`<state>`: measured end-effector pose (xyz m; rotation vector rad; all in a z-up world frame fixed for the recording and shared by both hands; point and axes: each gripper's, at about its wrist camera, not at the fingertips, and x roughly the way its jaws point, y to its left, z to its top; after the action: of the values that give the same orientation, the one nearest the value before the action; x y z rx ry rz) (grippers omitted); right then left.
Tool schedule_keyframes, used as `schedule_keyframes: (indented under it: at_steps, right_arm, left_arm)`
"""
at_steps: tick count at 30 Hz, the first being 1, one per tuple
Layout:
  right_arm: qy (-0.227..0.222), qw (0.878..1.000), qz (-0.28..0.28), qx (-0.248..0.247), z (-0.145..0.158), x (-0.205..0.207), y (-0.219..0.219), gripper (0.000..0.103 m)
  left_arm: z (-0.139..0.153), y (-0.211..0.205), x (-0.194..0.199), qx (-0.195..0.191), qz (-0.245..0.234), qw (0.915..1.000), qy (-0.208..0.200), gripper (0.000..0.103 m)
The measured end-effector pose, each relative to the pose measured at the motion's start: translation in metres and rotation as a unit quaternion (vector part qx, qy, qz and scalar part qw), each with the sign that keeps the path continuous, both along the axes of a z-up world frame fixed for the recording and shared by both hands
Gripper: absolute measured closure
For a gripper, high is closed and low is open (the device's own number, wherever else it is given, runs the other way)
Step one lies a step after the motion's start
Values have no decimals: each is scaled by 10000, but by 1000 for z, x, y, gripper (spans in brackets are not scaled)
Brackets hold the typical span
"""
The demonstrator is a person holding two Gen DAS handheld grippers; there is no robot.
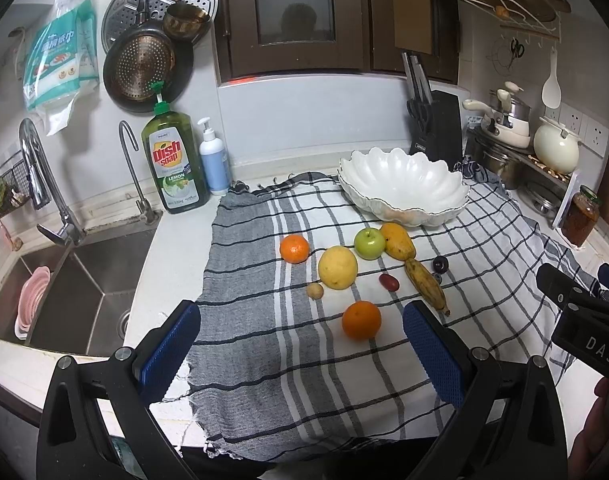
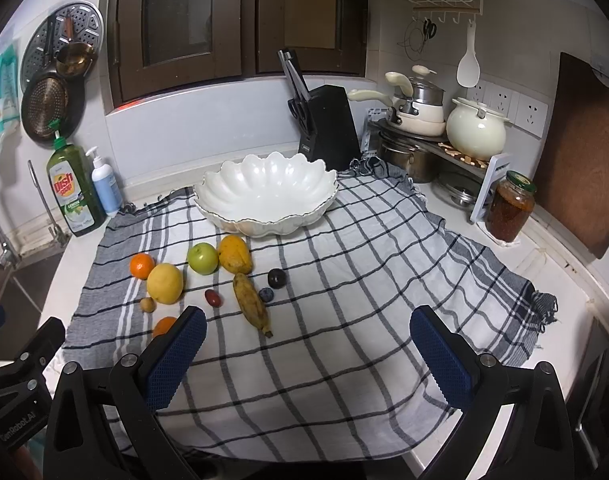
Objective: Organize fruits
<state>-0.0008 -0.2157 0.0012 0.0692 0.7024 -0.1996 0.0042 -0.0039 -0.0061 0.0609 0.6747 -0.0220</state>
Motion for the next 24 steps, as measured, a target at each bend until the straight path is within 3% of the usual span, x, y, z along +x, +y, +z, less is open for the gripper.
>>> schedule_keyframes:
  at_steps: [24]
  right_arm:
    - [34, 10000, 4, 29, -5, 0, 4, 0]
  left_arm:
    - [-5, -3, 0, 8, -17, 10000, 34, 0]
